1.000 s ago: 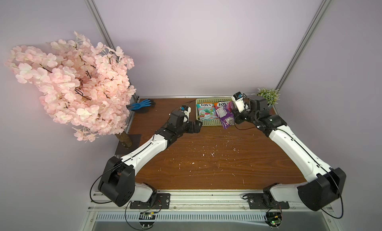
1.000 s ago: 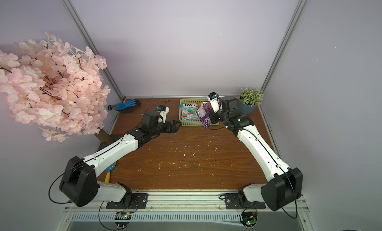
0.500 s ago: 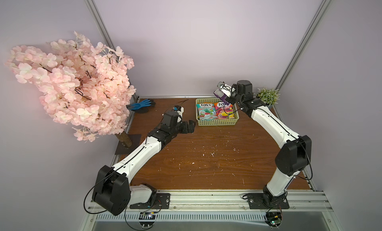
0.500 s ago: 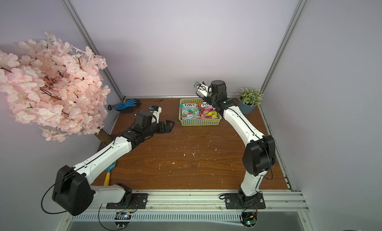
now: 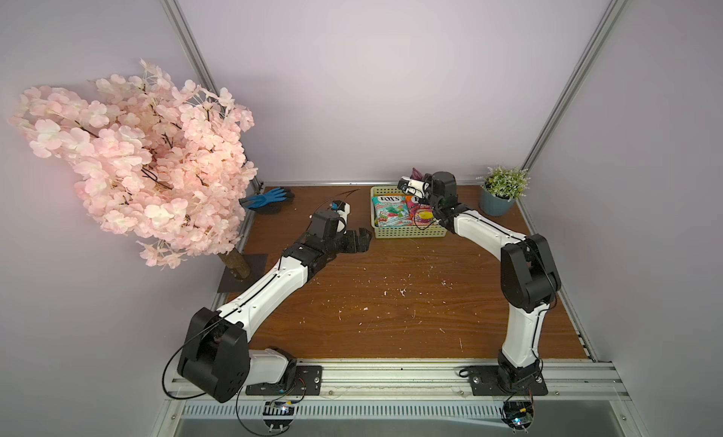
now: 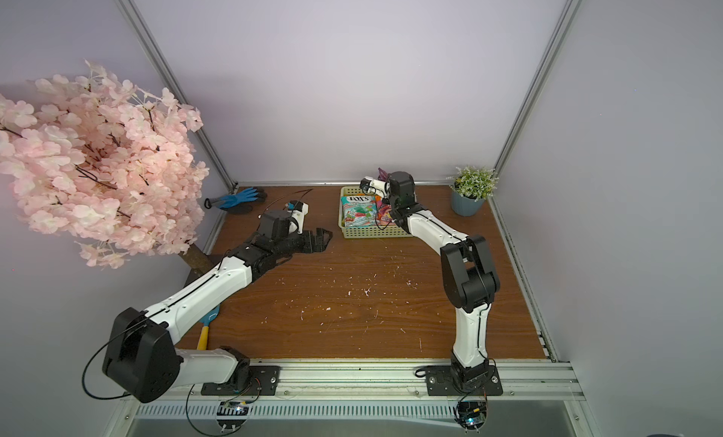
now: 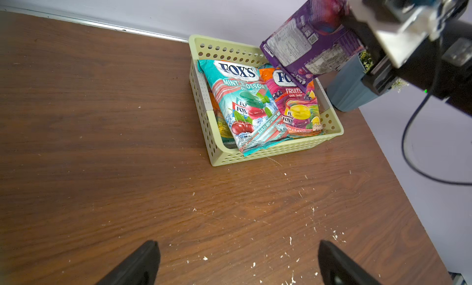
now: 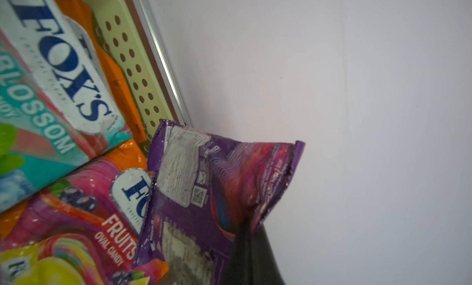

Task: Put the candies in the basket
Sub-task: Place the candy in the basket.

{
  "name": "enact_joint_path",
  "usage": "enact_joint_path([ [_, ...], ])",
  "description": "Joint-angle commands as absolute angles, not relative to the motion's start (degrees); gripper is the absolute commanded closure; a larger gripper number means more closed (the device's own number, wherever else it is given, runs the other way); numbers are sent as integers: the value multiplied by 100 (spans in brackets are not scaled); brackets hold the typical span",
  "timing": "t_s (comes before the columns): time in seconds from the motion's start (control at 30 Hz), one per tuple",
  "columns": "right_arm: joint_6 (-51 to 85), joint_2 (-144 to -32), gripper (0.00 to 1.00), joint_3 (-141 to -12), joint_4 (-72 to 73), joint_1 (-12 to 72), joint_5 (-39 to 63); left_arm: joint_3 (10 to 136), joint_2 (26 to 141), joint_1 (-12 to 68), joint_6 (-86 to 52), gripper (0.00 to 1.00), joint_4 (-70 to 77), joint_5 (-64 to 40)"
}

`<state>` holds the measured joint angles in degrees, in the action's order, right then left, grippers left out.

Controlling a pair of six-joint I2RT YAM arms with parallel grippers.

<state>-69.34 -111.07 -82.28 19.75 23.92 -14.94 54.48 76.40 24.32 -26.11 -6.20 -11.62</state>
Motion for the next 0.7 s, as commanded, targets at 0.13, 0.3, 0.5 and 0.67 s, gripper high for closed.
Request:
enact_joint_path([
  [0.13, -7681, -10223, 100, -6678, 1596, 2653, -876, 5330, 7672, 2373, -2536, 0, -512, -1230],
  [0.3, -7575, -10266, 100, -6502, 1323, 2654, -1230, 5330, 7623, 2373, -2584, 0, -510, -1333],
  [0.5, -7241, -10405, 96, -6588, 1317, 2572, -1080, 5237, 7526, 2373, -2608, 0, -527, -1319],
  [0.67, -6875, -10528, 78, -6770, 1166, 2514, -851, 5113, 7434, 2373, -2623, 0, -514, -1293],
])
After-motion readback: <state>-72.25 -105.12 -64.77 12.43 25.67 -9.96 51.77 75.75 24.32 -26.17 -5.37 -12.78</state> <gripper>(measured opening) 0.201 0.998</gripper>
